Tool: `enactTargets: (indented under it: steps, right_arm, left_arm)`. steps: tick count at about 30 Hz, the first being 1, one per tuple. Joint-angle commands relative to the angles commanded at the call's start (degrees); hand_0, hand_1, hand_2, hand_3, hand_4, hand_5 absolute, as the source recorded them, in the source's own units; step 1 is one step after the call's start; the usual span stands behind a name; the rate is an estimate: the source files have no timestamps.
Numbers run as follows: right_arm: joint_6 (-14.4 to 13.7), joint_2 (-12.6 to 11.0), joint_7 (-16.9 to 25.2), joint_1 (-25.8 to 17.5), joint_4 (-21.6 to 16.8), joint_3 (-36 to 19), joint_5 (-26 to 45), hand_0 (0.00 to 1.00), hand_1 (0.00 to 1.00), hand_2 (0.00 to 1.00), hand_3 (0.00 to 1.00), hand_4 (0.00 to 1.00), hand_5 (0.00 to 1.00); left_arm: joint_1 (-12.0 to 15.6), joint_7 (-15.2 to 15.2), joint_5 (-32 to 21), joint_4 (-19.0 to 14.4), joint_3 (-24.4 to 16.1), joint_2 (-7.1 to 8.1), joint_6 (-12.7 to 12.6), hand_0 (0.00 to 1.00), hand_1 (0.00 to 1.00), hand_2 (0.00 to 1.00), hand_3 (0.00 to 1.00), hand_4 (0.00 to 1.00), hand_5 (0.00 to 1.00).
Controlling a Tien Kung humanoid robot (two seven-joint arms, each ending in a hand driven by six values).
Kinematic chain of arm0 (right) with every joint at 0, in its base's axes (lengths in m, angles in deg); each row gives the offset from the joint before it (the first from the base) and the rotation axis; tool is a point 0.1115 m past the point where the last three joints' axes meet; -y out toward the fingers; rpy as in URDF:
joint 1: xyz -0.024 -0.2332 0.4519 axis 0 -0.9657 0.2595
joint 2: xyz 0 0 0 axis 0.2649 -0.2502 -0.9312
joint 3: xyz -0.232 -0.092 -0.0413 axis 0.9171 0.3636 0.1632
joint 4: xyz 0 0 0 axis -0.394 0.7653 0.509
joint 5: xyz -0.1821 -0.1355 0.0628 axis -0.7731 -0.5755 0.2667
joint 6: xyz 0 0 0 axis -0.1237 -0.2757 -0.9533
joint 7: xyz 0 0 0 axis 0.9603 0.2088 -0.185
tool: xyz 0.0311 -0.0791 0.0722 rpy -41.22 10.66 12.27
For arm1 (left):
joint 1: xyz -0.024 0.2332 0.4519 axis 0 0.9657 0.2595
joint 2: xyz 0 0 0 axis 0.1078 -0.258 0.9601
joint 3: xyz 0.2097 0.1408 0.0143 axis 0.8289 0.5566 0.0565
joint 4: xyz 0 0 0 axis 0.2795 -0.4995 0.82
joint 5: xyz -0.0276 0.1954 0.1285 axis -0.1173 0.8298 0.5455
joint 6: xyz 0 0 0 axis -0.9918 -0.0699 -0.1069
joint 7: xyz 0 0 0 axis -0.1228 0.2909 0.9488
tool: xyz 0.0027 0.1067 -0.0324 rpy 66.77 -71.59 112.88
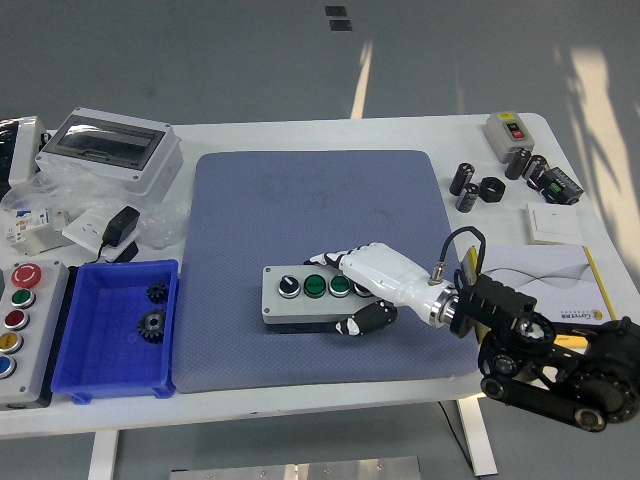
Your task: Pick up the button,place it on the desk,press the button,press the button
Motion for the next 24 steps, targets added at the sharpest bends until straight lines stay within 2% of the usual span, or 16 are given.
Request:
enactTargets:
  steps: [2,3,8,9,14,15,20,21,24]
  right_arm:
    - [0.2,0.0,0.1,0.2,0.1,0.0,0.7,0.543,0.611,0.597,0.645,0.15,0.002]
    - [0.3,0.0,0.2,0.3,0.2,0.1,1.0,0.699,0.7,0.683,0.69,0.153,0.002]
    - [1.1,-0.1,0.4,0.6,0.5,0.1,3.5,0.699,0.7,0.683,0.69,0.153,0.002]
    - [1.3,-0.1,0.5,0.7,0.5,0.1,4.0,0.778,0.771,0.744,0.726,0.173,0.002]
    - [1.7,-0.1,0.8,0.7,0.8,0.0,6.2,0.778,0.771,0.744,0.726,0.173,0.002]
    - [1.8,-0.1,0.8,0.6,0.8,0.0,6.5,0.82,0.822,0.802,0.807,0.244,0.002]
    - [1.7,-0.1,1.0,0.6,1.0,0.1,7.7,0.82,0.822,0.802,0.807,0.244,0.002]
    - [1.7,-0.1,1.1,0.6,1.0,0.2,8.0,0.866,0.846,0.835,0.87,0.286,0.002]
    - [1.7,-0.2,1.2,0.6,1.1,0.2,8.8,0.866,0.846,0.835,0.87,0.286,0.002]
  left_arm:
    - [0.0,0.0,0.0,0.0,0.0,0.0,0.0,0.624,0.581,0.561,0.618,0.648,0.219]
    - [0.0,0.0,0.0,0.0,0.0,0.01,0.0,0.624,0.581,0.561,0.617,0.648,0.221]
    - [-0.1,0.0,0.0,0.0,0.0,0.05,0.0,0.624,0.581,0.561,0.617,0.648,0.221]
    - [-0.1,0.0,0.0,0.0,0.0,0.07,0.0,0.624,0.581,0.561,0.617,0.648,0.221]
    - [-0.2,0.0,0.0,0.0,0.0,0.13,0.0,0.624,0.581,0.561,0.617,0.648,0.221]
    - [-0.1,0.0,0.0,0.0,0.0,0.13,0.0,0.624,0.581,0.561,0.617,0.648,0.221]
    - [-0.1,0.0,0.0,0.0,0.0,0.14,0.0,0.624,0.581,0.561,0.617,0.648,0.221]
    - [-0.2,0.0,-0.1,0.0,0.0,0.14,0.0,0.625,0.581,0.561,0.617,0.648,0.221]
    - [-0.2,0.0,-0.1,0.0,0.0,0.12,0.0,0.625,0.581,0.561,0.617,0.648,0.221]
